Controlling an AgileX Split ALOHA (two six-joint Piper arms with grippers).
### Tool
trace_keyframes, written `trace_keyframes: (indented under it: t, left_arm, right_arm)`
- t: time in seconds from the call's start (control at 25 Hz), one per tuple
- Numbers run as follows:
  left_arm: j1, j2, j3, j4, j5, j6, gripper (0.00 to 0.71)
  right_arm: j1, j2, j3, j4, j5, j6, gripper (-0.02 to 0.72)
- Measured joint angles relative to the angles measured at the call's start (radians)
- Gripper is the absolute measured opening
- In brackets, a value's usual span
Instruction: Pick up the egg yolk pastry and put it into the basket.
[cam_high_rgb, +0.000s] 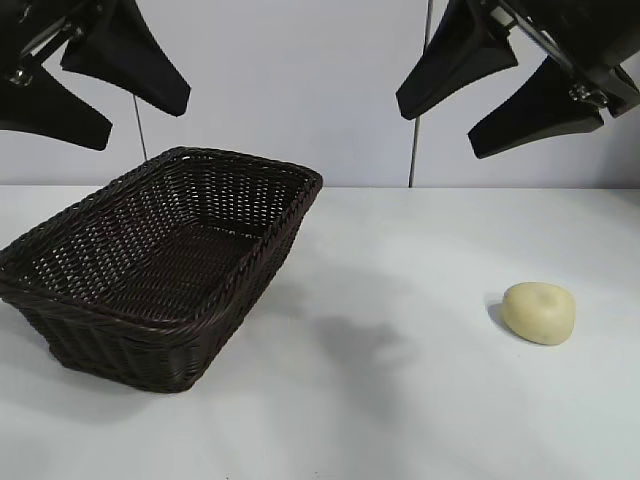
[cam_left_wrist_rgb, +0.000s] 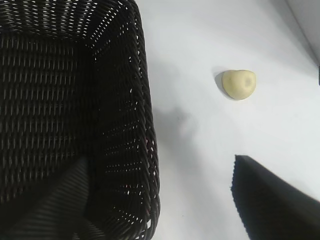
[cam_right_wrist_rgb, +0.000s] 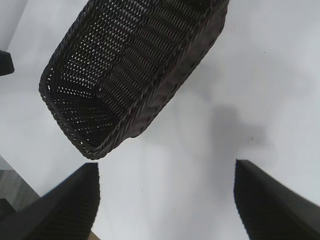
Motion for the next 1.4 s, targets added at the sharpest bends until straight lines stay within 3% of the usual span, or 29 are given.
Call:
trace_keyframes:
  t: [1.12, 1.28, 1.4]
  left_arm:
    - [0.0, 0.0, 0.0, -0.002, -0.008, -0.005, 0.571]
    - [0.0, 0.0, 0.0, -0.002, -0.018, -0.158, 0.571]
    - [0.001, 0.0, 0.0, 0.045, -0.034, -0.407, 0.571]
  right_arm:
    - [0.0, 0.0, 0.0, 0.0, 0.007, 0.0, 0.54]
    - [0.0, 0.0, 0.0, 0.0, 0.007, 0.0, 0.54]
    - [0.0, 0.0, 0.0, 0.0, 0.007, 0.0, 0.54]
